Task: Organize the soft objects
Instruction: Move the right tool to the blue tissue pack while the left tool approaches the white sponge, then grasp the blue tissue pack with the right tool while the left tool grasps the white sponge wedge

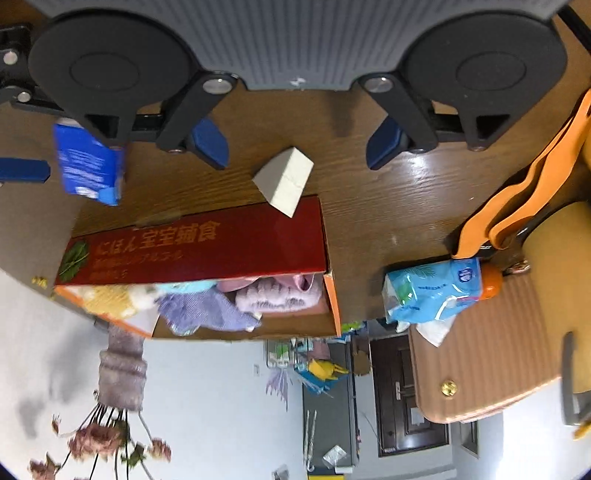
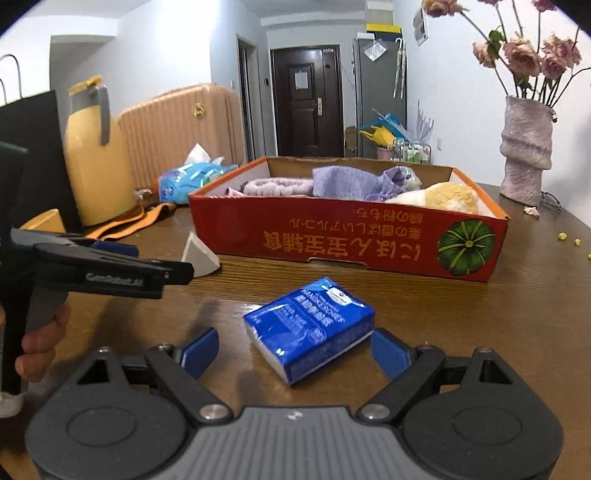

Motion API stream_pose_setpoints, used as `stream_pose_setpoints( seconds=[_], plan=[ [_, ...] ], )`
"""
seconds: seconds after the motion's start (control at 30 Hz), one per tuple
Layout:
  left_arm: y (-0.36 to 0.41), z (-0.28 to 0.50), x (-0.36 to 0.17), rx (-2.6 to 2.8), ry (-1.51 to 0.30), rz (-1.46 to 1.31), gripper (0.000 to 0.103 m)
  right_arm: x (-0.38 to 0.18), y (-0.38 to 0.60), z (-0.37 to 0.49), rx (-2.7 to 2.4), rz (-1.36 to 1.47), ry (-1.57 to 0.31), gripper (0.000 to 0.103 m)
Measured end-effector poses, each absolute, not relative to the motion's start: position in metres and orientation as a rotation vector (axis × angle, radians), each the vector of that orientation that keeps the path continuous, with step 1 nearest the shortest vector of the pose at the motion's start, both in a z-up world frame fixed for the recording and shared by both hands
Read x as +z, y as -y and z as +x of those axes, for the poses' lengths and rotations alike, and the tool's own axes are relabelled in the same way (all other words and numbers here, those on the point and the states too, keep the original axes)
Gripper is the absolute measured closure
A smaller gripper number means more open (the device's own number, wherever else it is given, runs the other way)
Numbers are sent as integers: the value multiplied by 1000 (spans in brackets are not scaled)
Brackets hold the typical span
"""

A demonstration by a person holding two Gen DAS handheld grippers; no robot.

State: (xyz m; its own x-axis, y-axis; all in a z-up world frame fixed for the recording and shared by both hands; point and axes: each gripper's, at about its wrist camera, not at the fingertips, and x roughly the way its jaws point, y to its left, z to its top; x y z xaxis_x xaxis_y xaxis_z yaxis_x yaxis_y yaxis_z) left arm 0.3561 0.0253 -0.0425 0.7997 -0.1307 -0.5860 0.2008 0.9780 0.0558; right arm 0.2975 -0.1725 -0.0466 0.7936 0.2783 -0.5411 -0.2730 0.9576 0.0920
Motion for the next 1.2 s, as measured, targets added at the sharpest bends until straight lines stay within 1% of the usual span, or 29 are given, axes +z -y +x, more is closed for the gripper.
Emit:
stream_pose_setpoints(
  seconds=[0.17, 0.23, 0.3, 0.33, 0.43, 0.53, 0.6, 0.8, 0.87, 1.07, 1.17, 1.2],
  plan=[
    [-22, 380, -49, -214, -641, 106, 30, -51, 170, 321, 284, 2, -607, 15],
    [-21, 386, -51, -215, -648, 100, 37, -51, 172, 327, 289, 3, -617, 15],
    [-21, 389, -53, -223, -660, 89, 42, -50, 175, 330, 277, -24, -608, 15],
    [-21, 391, -54, -226, -668, 80, 50, -50, 178, 331, 264, -29, -608, 15],
    [-21, 390, -54, -224, -664, 85, 64, -49, 191, 337, 227, -16, -610, 16],
    [-19, 388, -51, -227, -674, 74, 77, -49, 202, 339, 192, -1, -609, 16],
    [-17, 384, -48, -237, -672, 60, 83, -49, 206, 339, 190, 2, -605, 16],
    [-1, 357, -39, -266, -631, 69, 83, -47, 209, 340, 188, 8, -604, 16],
    [3, 352, -38, -265, -630, 68, 84, -46, 207, 344, 203, 15, -602, 14],
    [6, 340, -34, -259, -638, 34, 84, -48, 195, 357, 238, -4, -623, 16],
    [5, 334, -33, -251, -639, 21, 84, -52, 193, 359, 220, -15, -639, 29],
    [4, 331, -33, -250, -639, 20, 84, -53, 195, 358, 218, -4, -643, 38]
  ],
)
